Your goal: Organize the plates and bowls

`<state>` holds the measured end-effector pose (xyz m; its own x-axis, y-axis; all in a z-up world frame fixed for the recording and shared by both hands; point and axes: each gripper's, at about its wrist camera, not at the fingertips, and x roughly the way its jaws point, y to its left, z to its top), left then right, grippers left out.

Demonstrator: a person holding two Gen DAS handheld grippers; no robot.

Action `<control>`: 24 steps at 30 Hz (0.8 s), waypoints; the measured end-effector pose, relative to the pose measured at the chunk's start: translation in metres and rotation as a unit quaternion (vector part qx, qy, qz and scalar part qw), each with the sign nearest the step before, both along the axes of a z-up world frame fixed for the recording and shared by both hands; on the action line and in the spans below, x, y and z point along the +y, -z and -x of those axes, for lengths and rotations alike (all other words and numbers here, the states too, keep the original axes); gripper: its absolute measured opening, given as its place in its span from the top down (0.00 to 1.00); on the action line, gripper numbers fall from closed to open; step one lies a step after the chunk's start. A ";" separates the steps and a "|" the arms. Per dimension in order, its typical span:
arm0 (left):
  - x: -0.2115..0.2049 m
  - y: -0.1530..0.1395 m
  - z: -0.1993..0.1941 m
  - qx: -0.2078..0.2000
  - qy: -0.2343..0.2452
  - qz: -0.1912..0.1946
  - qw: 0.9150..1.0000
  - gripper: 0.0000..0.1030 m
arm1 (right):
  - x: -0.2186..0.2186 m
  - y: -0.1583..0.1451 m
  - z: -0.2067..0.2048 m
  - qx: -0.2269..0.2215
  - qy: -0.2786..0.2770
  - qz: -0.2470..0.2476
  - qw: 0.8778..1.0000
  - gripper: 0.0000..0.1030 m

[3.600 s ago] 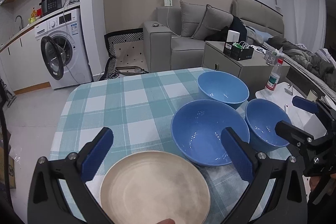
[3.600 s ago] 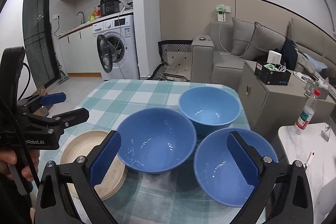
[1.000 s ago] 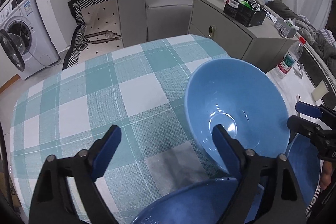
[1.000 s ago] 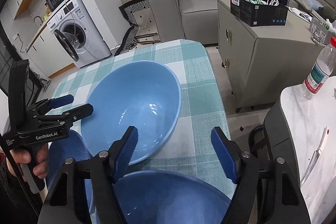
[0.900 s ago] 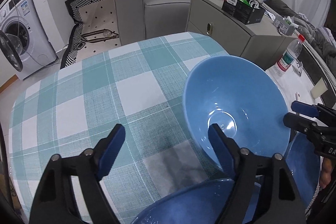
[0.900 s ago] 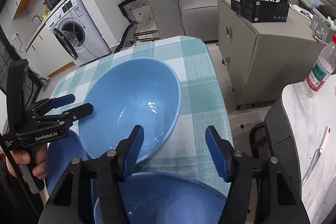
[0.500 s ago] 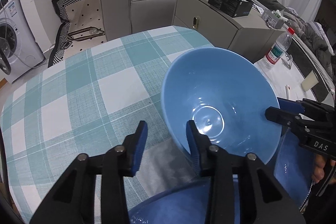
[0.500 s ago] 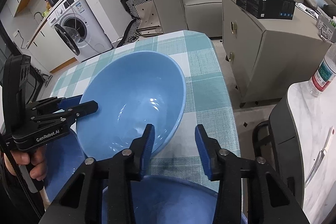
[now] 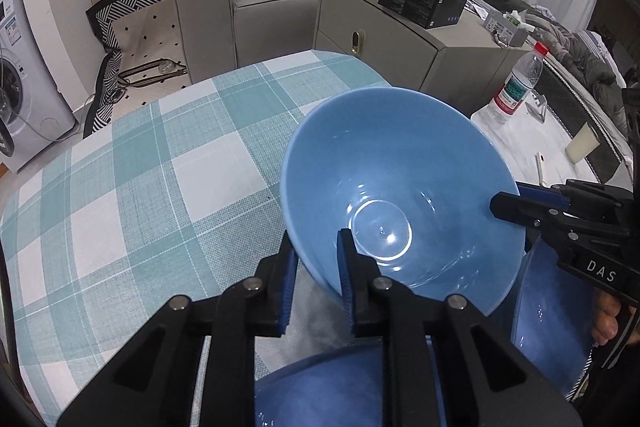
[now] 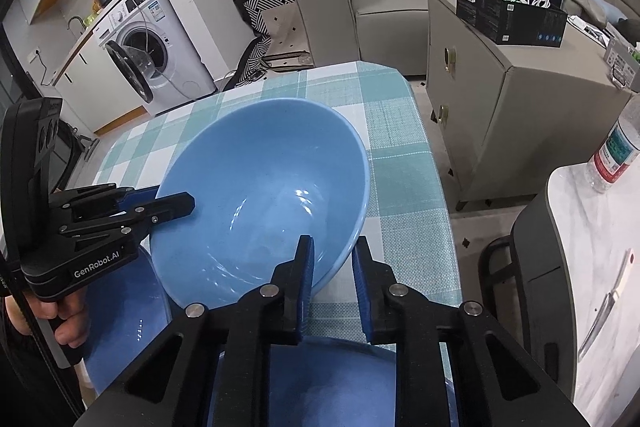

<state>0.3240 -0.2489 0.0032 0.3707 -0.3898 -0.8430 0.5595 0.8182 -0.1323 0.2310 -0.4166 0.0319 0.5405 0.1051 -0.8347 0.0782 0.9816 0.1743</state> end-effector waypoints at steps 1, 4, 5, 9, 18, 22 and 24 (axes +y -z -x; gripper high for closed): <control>0.000 0.000 0.000 0.000 0.000 0.000 1.000 0.83 | 0.000 0.000 0.000 0.000 0.001 0.001 1.000 0.81; -0.001 -0.001 0.001 -0.002 -0.001 0.001 1.000 0.83 | 0.000 -0.003 0.002 -0.005 0.003 0.003 1.000 0.81; -0.001 -0.002 0.002 -0.003 -0.001 0.003 1.000 0.83 | 0.000 -0.004 0.003 -0.007 0.004 0.003 1.000 0.81; 0.001 -0.007 0.003 -0.012 -0.005 0.009 1.000 0.83 | 0.001 -0.009 0.006 -0.016 0.004 0.007 1.000 0.81; 0.008 -0.026 0.012 -0.036 -0.013 0.022 0.999 0.83 | 0.010 -0.032 0.018 -0.048 0.003 0.016 0.999 0.81; 0.013 -0.037 0.017 -0.046 -0.015 0.031 0.998 0.83 | 0.013 -0.040 0.024 -0.058 0.004 0.017 0.998 0.81; 0.015 -0.042 0.020 -0.051 -0.015 0.033 0.998 0.83 | 0.015 -0.046 0.027 -0.064 0.003 0.017 0.998 0.81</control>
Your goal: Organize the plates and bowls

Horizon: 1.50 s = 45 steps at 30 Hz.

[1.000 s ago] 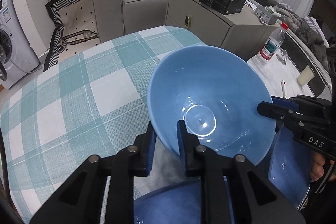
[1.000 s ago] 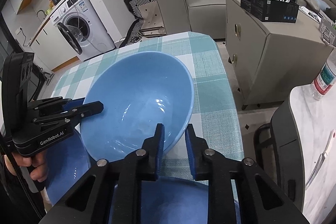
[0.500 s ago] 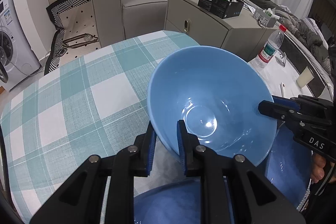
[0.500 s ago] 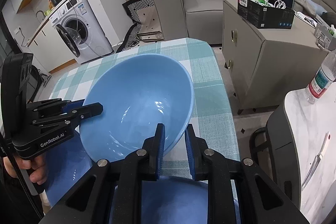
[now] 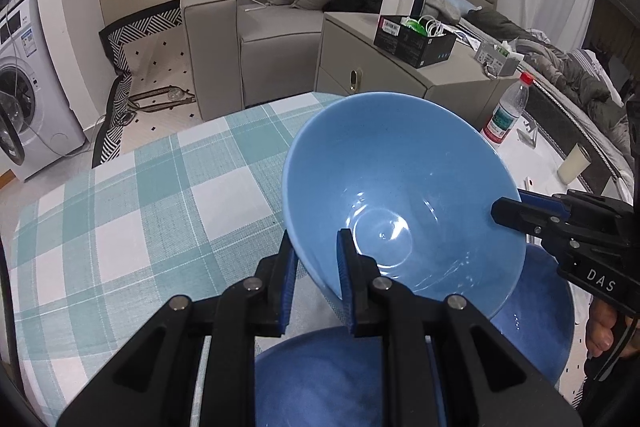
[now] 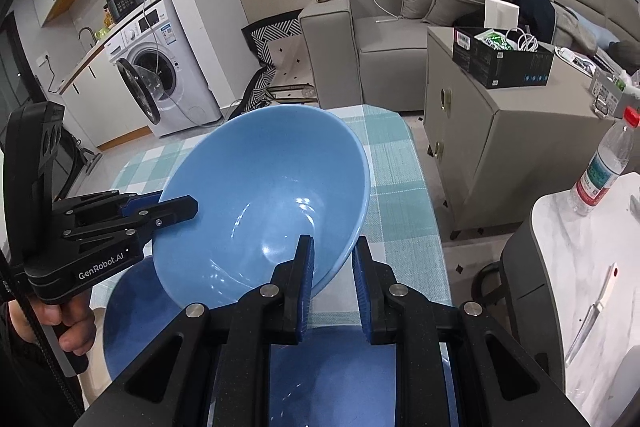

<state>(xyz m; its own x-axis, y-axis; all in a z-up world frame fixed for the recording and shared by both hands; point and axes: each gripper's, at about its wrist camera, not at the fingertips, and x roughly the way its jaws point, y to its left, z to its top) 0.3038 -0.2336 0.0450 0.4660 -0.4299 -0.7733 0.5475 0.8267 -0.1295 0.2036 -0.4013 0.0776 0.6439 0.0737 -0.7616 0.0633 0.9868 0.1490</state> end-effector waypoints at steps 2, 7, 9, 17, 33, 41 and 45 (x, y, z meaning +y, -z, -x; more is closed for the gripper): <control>0.002 -0.003 0.002 -0.004 0.001 -0.001 1.000 0.83 | 0.001 -0.005 0.003 -0.006 -0.001 0.000 1.000 0.81; 0.008 -0.015 0.010 -0.013 -0.003 0.009 1.000 0.83 | 0.008 -0.019 0.013 -0.022 -0.002 0.002 1.000 0.81; 0.011 -0.019 0.013 -0.017 -0.003 0.010 1.000 0.83 | 0.011 -0.023 0.017 -0.027 -0.002 0.004 1.000 0.81; 0.025 -0.034 0.030 -0.031 -0.007 0.018 0.999 0.83 | 0.023 -0.041 0.037 -0.049 -0.007 0.003 0.999 0.81; 0.057 -0.045 0.068 -0.046 -0.028 0.025 0.998 0.83 | 0.054 -0.057 0.073 -0.074 -0.026 -0.012 0.997 0.81; 0.071 -0.044 0.081 -0.049 -0.038 0.024 0.998 0.83 | 0.071 -0.056 0.085 -0.079 -0.038 -0.011 0.996 0.81; 0.078 -0.043 0.089 -0.053 -0.042 0.023 0.997 0.83 | 0.077 -0.051 0.089 -0.075 -0.043 -0.015 0.996 0.81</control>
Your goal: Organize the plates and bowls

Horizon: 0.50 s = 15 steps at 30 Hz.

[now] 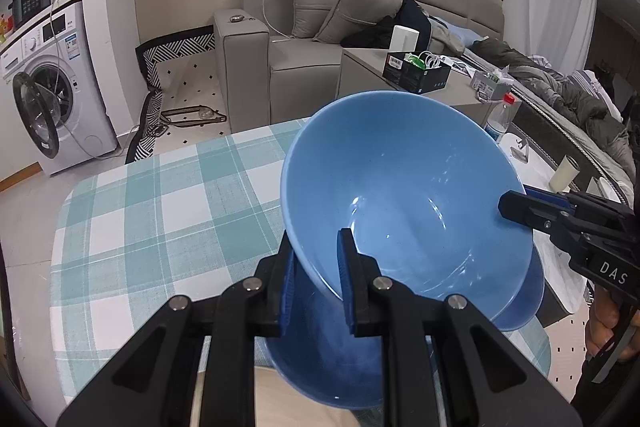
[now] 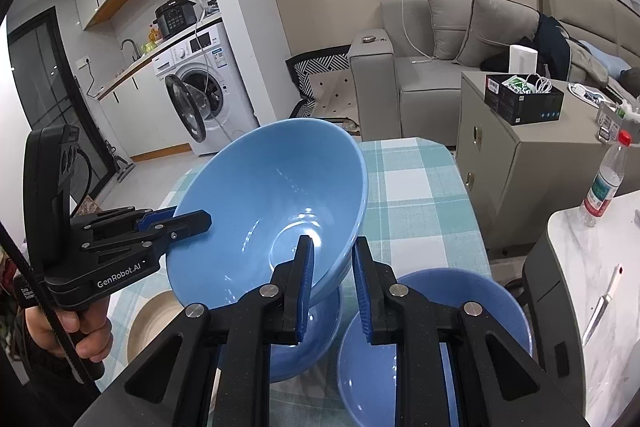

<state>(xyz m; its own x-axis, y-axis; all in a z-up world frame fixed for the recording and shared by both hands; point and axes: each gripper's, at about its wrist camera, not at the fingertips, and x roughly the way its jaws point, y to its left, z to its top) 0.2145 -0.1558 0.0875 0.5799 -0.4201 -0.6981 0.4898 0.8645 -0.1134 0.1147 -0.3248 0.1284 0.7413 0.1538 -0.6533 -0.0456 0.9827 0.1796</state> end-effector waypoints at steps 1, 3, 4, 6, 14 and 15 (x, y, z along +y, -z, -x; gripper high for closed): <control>0.003 0.001 0.001 0.001 -0.001 0.000 1.000 0.83 | 0.002 0.001 0.001 0.000 -0.001 -0.001 1.000 0.81; 0.007 0.004 0.005 0.003 -0.004 0.000 1.000 0.83 | 0.005 0.004 0.006 -0.001 -0.005 -0.006 1.000 0.81; 0.009 0.006 0.007 0.003 -0.005 0.000 1.000 0.83 | 0.006 0.006 0.007 -0.001 -0.006 -0.008 1.000 0.81; 0.012 0.008 0.011 0.003 -0.008 0.000 1.000 0.83 | 0.008 0.009 0.009 -0.003 -0.009 -0.011 1.000 0.81; 0.023 0.019 0.021 0.008 -0.015 -0.001 1.000 0.83 | 0.017 0.026 0.016 0.006 -0.016 -0.021 1.000 0.81; 0.025 0.021 0.022 0.009 -0.017 -0.003 1.000 0.83 | 0.018 0.029 0.016 0.007 -0.017 -0.023 1.000 0.81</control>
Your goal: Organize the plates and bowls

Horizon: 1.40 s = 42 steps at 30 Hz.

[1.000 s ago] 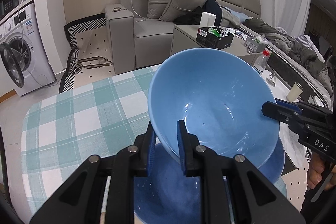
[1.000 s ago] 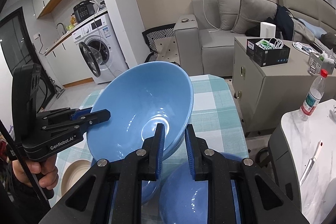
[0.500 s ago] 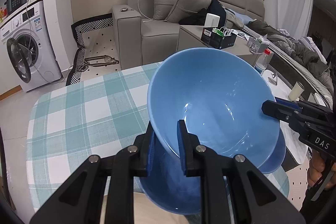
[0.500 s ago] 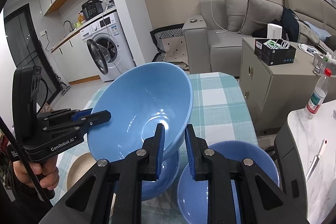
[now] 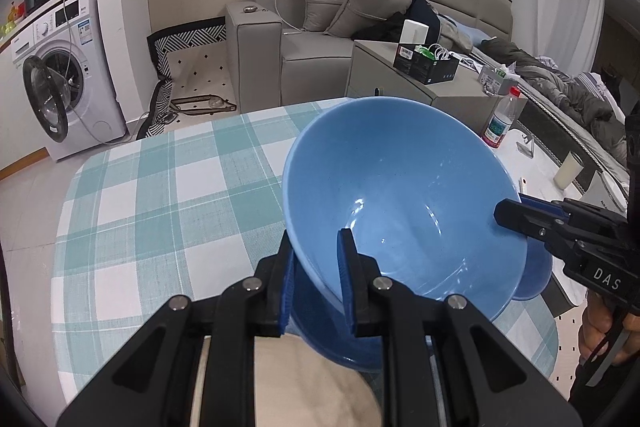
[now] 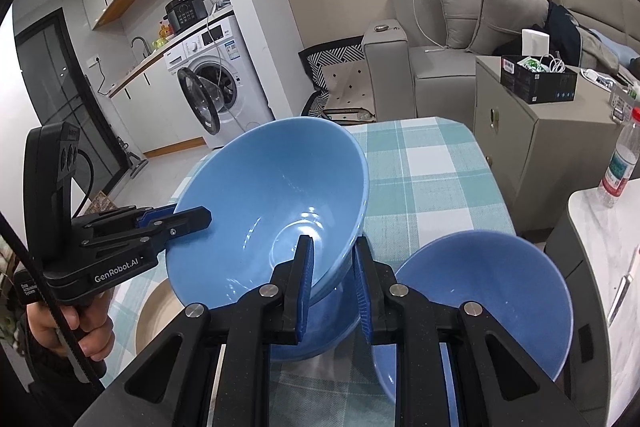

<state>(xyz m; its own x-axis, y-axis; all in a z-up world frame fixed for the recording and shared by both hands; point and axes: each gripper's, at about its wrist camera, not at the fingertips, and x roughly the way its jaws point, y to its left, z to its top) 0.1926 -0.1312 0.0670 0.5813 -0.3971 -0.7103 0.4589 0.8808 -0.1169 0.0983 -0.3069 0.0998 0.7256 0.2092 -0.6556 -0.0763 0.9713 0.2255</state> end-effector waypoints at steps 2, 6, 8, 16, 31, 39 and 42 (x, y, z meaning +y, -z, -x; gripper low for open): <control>0.001 0.003 0.001 0.001 -0.001 -0.003 1.000 0.83 | 0.002 0.005 0.001 0.003 0.000 -0.003 1.000 0.81; 0.004 0.010 0.002 0.004 -0.005 -0.003 1.000 0.83 | 0.006 0.016 0.004 0.009 0.000 -0.003 1.000 0.81; 0.004 0.014 0.003 0.007 -0.005 -0.006 1.000 0.83 | 0.008 0.022 0.006 0.011 0.001 -0.003 1.000 0.81; 0.005 0.027 0.004 0.014 -0.006 -0.016 1.000 0.83 | 0.013 0.037 0.007 0.022 0.002 -0.004 1.000 0.80; -0.001 0.046 0.004 0.018 -0.009 -0.043 0.999 0.83 | 0.030 0.049 0.005 0.027 0.012 0.060 0.998 0.80; -0.004 0.052 0.004 0.013 -0.010 -0.061 0.998 0.83 | 0.034 0.056 0.004 0.038 0.014 0.079 0.996 0.79; -0.008 0.052 0.006 0.005 -0.007 -0.075 0.997 0.83 | 0.036 0.057 0.004 0.037 0.017 0.090 0.995 0.78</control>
